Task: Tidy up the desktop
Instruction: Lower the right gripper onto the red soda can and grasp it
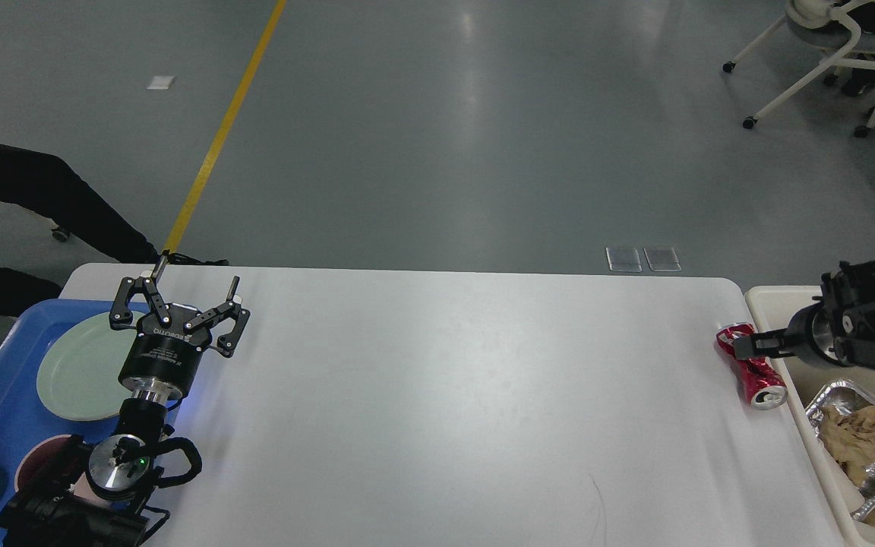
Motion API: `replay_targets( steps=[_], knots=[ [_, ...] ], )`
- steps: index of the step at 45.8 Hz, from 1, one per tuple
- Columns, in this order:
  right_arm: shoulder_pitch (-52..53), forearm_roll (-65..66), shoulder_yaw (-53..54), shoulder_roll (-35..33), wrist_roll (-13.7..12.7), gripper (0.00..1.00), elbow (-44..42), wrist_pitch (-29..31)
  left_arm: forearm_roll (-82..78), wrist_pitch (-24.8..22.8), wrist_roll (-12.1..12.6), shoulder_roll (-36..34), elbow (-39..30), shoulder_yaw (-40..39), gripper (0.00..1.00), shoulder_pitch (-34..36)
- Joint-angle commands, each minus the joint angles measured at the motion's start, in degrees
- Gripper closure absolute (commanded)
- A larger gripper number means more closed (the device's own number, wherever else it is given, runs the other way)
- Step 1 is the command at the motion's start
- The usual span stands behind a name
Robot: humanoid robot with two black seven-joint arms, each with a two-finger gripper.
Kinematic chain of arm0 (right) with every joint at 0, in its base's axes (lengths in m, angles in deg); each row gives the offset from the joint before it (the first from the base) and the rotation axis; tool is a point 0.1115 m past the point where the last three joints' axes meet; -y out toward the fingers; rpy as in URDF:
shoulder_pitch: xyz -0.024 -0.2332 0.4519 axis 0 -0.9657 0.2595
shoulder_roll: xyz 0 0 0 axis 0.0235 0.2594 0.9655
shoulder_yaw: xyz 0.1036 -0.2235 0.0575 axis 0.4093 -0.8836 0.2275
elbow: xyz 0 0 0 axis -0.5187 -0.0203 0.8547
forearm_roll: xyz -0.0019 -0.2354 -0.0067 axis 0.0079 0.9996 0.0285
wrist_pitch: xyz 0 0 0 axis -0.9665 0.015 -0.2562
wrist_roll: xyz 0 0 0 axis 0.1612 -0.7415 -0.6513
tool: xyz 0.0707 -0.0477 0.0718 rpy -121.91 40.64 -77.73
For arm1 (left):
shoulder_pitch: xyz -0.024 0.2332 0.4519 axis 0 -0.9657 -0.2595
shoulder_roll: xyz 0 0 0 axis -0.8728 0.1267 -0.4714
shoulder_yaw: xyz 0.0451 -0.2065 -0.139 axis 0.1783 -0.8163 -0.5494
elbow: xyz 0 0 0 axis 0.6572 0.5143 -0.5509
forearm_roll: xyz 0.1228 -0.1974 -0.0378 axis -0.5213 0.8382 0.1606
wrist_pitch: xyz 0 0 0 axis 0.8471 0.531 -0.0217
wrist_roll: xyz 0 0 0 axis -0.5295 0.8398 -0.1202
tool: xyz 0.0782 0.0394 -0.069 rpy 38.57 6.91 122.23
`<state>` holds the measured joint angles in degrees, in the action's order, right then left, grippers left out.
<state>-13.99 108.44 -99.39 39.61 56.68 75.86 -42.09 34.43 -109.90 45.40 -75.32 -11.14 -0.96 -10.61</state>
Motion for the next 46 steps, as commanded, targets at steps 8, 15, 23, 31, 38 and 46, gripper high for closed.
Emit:
replay_targets(
  steps=[8, 15, 23, 31, 38, 46],
  knots=[
    [-16.82, 0.42, -0.36, 7.59, 2.7, 0.06, -18.33, -4.16, 0.0, 0.01, -0.01, -0.03, 0.0, 0.0, 0.03, -0.06],
    [-21.04, 0.25, -1.77, 9.43, 2.53, 0.06, -25.54, -4.6, 0.0, 0.01, -0.01, -0.03, 0.0, 0.0, 0.03, 0.03],
    [-23.68, 0.16, -1.77, 10.14, 2.26, 0.07, -29.94, -5.56, 0.0, 0.01, -0.01, -0.03, 0.0, 0.0, 0.03, -0.06],
    [-25.35, 0.07, -1.68, 10.4, 2.09, 0.07, -29.94, -5.65, 0.0, 0.01, -0.01, -0.03, 0.0, 0.0, 0.03, 0.03],
    [-25.79, -1.77, -1.24, 10.4, 1.38, 0.11, -29.77, -5.65, 0.0, 0.01, -0.01, -0.03, 0.0, 0.0, 0.03, -0.06],
    [-26.23, -3.88, -1.33, 10.4, 1.38, 0.27, -29.77, -5.65, 0.0, 0.01, -0.01, 0.06, 0.0, 0.0, 0.03, 0.03]
  ],
)
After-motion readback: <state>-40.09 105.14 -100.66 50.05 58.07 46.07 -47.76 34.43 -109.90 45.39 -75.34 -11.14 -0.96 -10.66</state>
